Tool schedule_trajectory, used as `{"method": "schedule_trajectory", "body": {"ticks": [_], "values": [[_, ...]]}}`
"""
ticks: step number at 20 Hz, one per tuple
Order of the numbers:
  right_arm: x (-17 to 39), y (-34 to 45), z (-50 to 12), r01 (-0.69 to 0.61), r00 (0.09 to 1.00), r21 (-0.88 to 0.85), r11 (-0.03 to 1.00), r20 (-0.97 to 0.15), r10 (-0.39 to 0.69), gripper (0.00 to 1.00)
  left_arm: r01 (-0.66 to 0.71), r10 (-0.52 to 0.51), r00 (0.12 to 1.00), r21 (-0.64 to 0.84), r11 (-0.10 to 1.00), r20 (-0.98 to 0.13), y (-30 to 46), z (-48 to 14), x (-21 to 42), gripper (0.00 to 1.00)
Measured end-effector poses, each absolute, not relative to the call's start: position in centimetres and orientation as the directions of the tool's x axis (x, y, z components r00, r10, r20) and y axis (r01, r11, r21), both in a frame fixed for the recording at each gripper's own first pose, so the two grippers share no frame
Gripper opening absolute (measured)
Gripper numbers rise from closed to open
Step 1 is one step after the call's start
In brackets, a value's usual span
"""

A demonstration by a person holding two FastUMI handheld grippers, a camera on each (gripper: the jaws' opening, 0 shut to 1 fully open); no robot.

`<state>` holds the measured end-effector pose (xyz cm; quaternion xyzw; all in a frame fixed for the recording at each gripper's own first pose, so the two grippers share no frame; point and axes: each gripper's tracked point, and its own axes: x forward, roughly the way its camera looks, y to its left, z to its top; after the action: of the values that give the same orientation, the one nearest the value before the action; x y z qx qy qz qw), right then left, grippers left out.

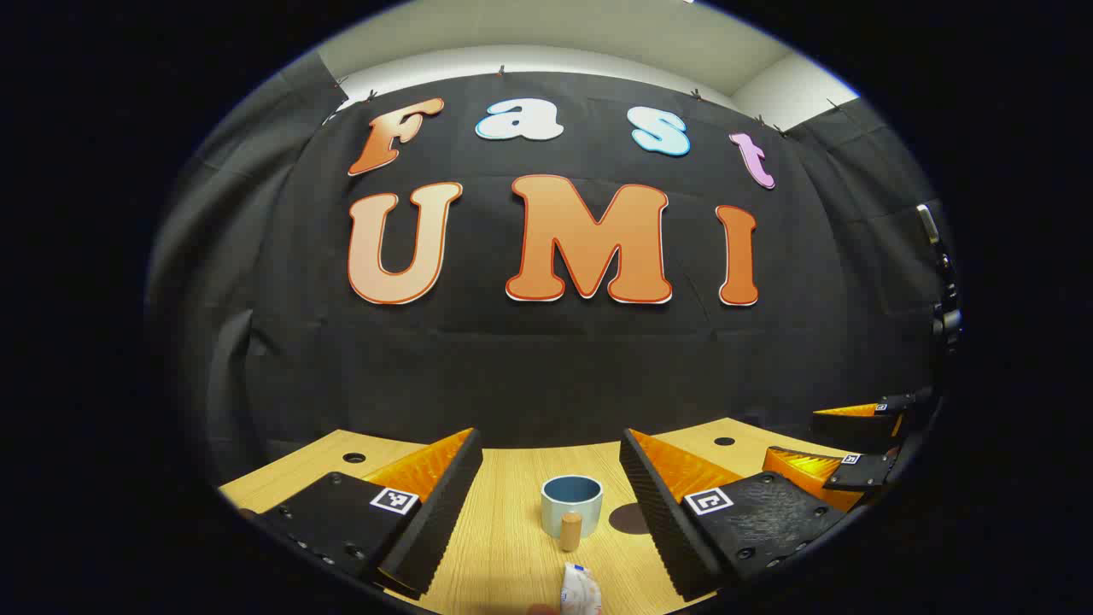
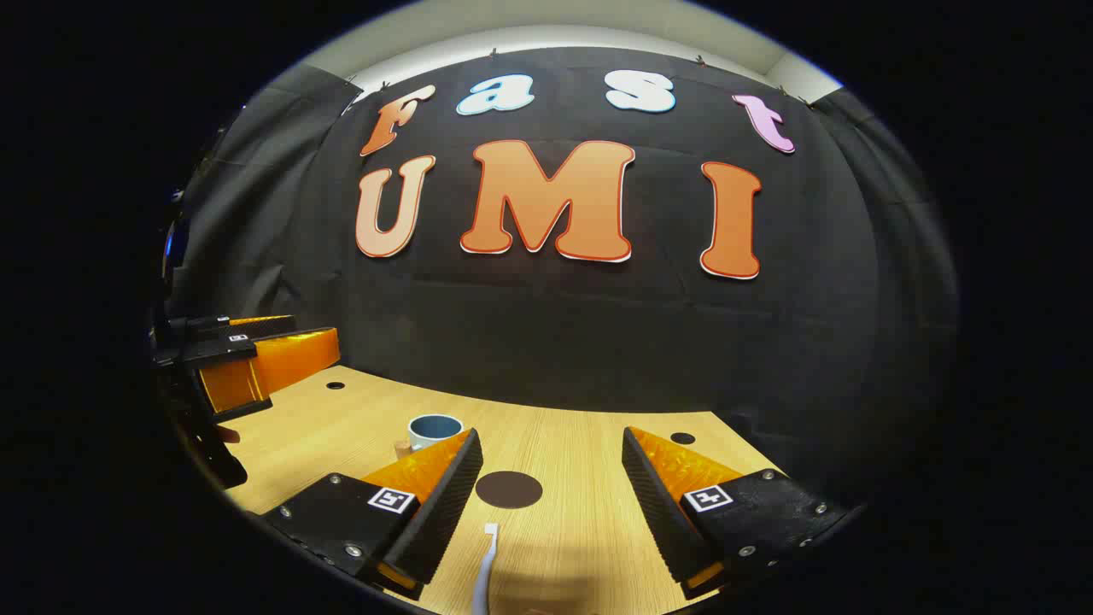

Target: Put the toothbrush and toothpaste on the desktop into the cup, then pick up the cup and place it on the coaster on the desktop.

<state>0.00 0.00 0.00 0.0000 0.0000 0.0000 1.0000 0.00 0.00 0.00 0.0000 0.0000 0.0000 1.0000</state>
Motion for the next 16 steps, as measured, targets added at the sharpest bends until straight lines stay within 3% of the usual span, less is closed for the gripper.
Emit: {"method": "schedule_trajectory", "body": {"ticks": [16], "values": [[0.1,0.8,-0.2,-0.019,1.000,-0.012,1.000,-0.004,0.019,0.99,-0.004,0.004,1.000,-0.017,1.000,-0.013,0.2,-1.0,0.1,0.97]]}}
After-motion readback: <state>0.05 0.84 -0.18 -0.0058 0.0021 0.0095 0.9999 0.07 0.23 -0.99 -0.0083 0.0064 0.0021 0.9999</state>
